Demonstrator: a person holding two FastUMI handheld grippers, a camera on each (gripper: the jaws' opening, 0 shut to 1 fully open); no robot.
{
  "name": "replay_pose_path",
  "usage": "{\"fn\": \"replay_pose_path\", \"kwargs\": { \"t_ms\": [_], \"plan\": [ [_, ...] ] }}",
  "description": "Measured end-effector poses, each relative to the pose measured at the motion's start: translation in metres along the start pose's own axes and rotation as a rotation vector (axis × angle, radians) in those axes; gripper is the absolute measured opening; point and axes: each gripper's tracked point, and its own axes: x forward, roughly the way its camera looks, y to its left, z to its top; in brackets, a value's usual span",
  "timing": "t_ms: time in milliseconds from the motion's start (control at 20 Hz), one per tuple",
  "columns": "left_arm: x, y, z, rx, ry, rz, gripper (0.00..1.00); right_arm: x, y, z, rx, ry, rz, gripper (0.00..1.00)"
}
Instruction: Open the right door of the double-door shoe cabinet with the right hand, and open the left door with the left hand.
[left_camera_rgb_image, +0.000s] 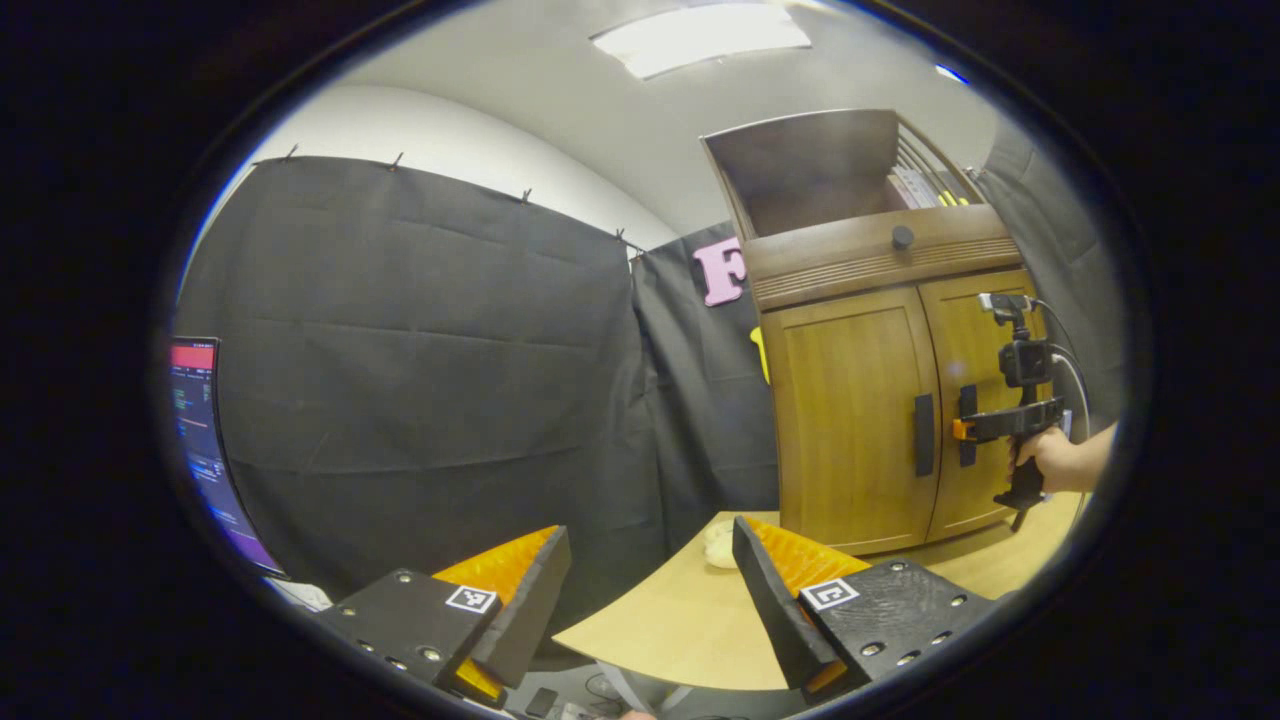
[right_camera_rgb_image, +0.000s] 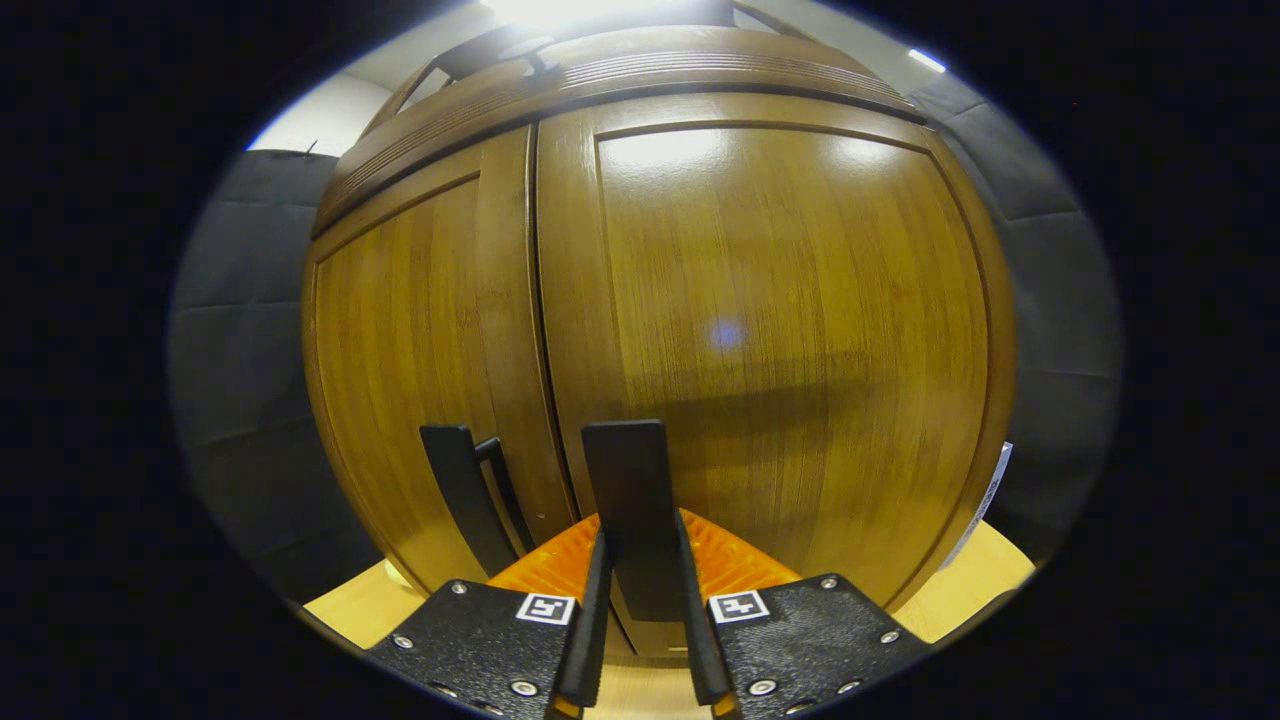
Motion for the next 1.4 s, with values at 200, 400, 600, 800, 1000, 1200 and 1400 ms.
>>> {"fn": "replay_pose_path", "kwargs": {
  "t_ms": [200,400,600,800,1000,1200,1400],
  "plan": [
    [-0.001,0.000,0.000,-0.009,-0.001,-0.014,0.94,-0.003,0.000,-0.001,-0.007,0.018,0.017,0.27],
    [-0.001,-0.002,0.000,-0.011,-0.007,-0.033,0.94,-0.011,0.000,-0.001,-0.008,0.016,0.020,0.26],
    [0.000,-0.004,0.000,-0.018,-0.008,-0.049,0.93,-0.017,0.002,0.001,-0.009,0.016,0.033,0.29],
    [0.002,-0.006,0.000,-0.023,-0.015,-0.071,0.94,-0.021,0.003,0.003,-0.015,0.012,0.039,0.28],
    [0.004,-0.010,-0.001,-0.028,-0.024,-0.103,0.94,-0.024,0.004,0.004,-0.016,0.015,0.050,0.26],
    [0.007,-0.014,-0.002,-0.033,-0.029,-0.136,0.94,-0.020,0.004,0.000,-0.012,0.018,0.062,0.25],
    [0.010,-0.016,-0.001,-0.035,-0.036,-0.163,0.94,-0.021,0.005,0.001,-0.020,0.014,0.078,0.25]
  ]
}}
